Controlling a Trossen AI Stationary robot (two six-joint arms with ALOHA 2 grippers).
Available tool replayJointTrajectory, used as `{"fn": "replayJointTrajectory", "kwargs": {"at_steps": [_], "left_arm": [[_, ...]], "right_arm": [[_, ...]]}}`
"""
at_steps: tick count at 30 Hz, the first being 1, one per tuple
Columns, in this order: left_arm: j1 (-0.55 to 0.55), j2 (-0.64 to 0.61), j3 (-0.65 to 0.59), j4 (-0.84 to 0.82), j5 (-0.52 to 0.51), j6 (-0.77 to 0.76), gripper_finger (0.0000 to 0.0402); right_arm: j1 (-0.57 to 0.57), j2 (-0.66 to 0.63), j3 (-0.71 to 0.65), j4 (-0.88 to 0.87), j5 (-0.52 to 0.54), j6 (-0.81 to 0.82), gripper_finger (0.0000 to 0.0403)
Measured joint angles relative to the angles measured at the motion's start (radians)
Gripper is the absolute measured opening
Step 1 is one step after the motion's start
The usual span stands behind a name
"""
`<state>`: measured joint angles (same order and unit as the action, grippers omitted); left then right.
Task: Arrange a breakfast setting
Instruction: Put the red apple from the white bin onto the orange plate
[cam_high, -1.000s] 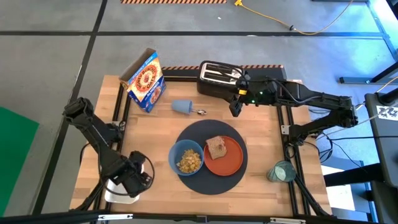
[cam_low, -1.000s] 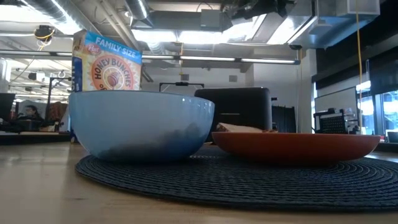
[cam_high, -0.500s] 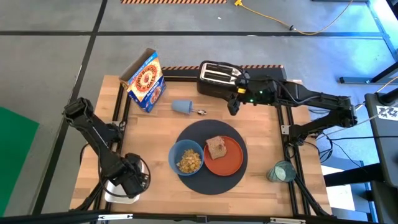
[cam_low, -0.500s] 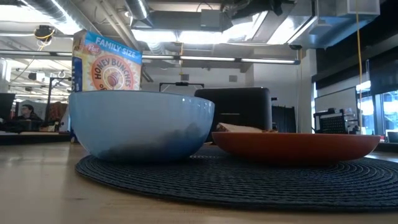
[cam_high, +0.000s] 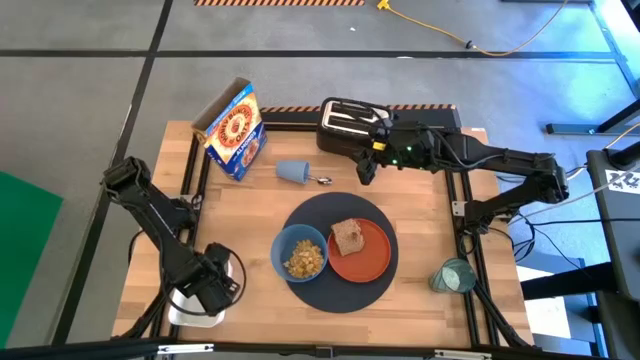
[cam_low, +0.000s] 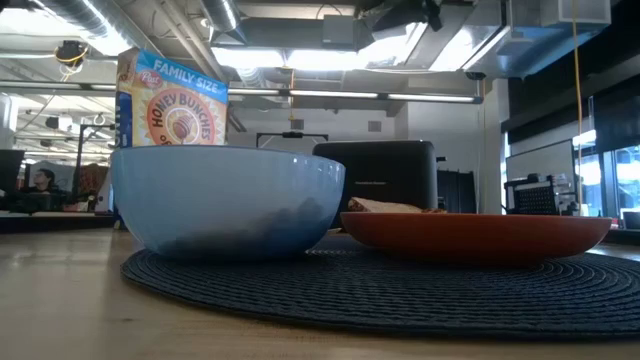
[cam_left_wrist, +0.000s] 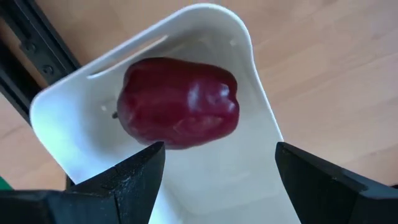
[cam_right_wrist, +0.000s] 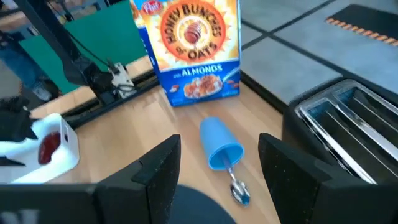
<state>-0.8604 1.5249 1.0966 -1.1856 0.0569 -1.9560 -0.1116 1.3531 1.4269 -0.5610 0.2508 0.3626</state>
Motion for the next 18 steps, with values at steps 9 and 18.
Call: {"fn": "replayJointTrajectory", "kwargs": {"at_steps": [9,18], "left_arm": [[0.001,0.0,0.0,-0.088,0.085,0.062,0.0302],[0.001,-0.001,-0.087,0.016,0.086,0.082,0.0308]], "right_arm": [[0.0,0.034,0.0,0.05,-0.051,0.0,0.0207],[0.0,0.037,0.0,0.045,-0.056,0.0,0.0207]]}}
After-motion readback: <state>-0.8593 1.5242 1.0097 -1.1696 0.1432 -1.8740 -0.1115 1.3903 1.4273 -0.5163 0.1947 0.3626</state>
